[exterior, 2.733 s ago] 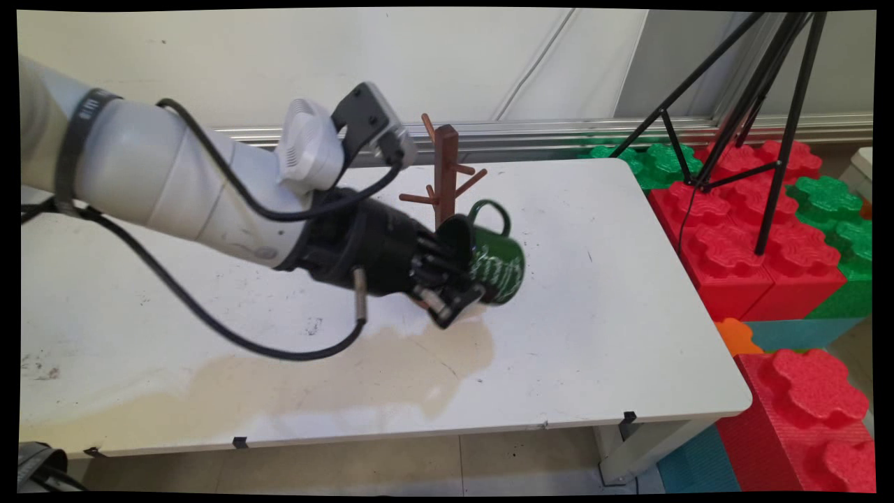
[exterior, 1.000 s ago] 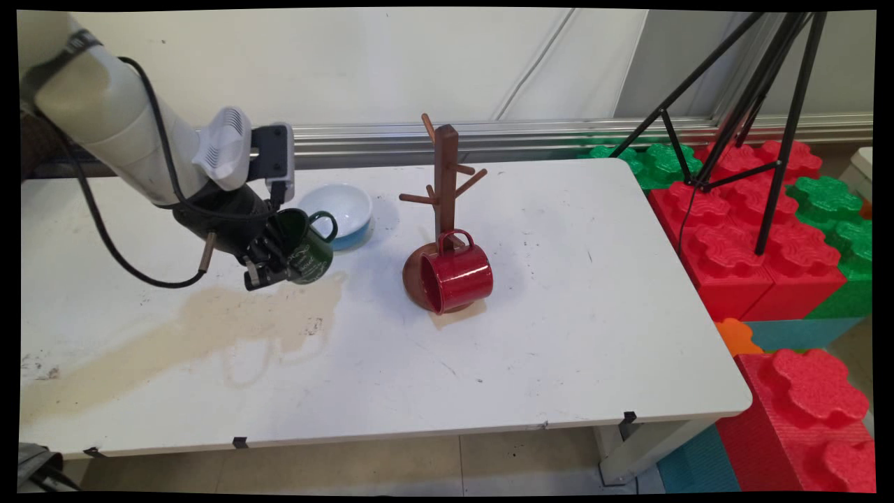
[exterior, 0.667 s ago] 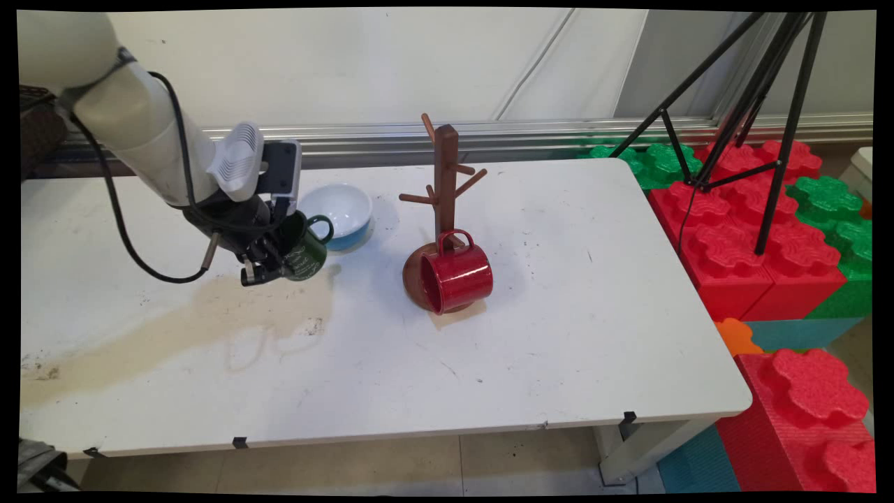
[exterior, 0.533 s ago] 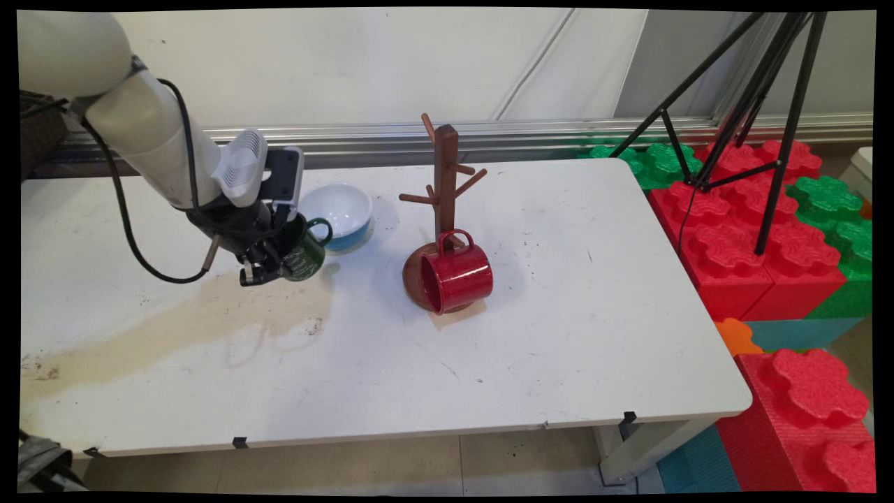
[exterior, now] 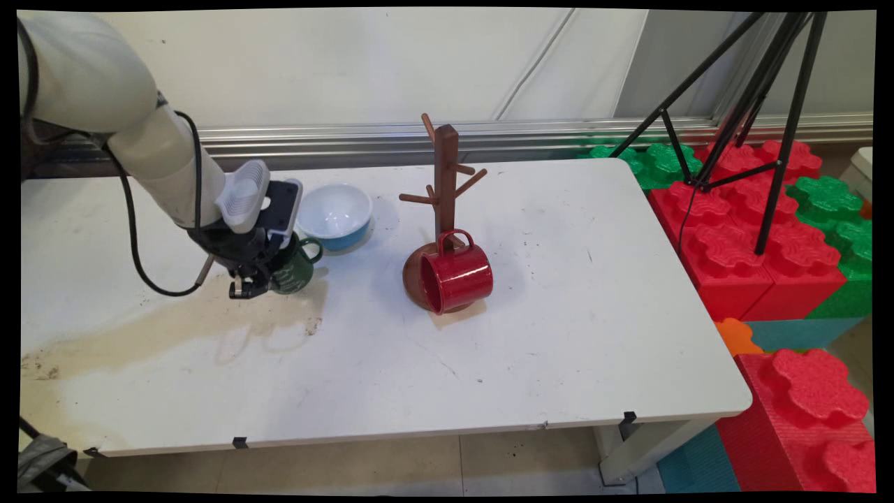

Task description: Place the picked object on the table

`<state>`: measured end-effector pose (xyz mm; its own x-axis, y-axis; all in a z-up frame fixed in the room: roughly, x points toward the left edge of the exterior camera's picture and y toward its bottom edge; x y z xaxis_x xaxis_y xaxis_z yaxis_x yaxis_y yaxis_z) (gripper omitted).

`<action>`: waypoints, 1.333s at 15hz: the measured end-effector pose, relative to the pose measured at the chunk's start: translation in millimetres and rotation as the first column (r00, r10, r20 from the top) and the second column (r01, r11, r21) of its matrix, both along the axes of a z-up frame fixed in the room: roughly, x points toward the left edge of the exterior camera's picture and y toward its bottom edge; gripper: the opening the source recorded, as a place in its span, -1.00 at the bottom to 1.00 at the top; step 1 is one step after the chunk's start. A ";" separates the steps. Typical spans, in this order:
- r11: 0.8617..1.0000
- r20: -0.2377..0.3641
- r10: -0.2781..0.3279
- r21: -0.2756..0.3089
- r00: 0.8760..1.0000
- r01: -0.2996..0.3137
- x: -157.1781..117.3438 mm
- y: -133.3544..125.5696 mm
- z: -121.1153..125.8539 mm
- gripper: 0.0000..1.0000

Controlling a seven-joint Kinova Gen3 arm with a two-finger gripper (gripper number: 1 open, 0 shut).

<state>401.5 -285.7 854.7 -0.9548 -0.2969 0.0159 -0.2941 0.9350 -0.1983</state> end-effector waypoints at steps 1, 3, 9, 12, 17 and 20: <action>1.000 0.005 -0.004 0.007 1.000 0.004 1.5 0.7 -3.6 -1.00; 1.000 0.013 -0.009 0.017 1.000 0.009 3.6 1.3 -9.3 -1.00; 0.999 0.037 -0.013 0.049 0.999 0.011 9.3 4.9 -24.7 -1.00; 0.998 0.050 -0.015 0.061 0.999 0.012 11.2 6.7 -29.8 -1.00; 0.998 0.061 -0.010 0.070 0.998 0.006 12.8 7.9 -35.0 1.00; 0.998 0.064 -0.005 0.071 0.998 0.000 12.7 8.7 -36.7 1.00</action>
<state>414.2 -277.0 818.0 -0.9540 -0.2926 -0.0661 -0.2804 0.9481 -0.1502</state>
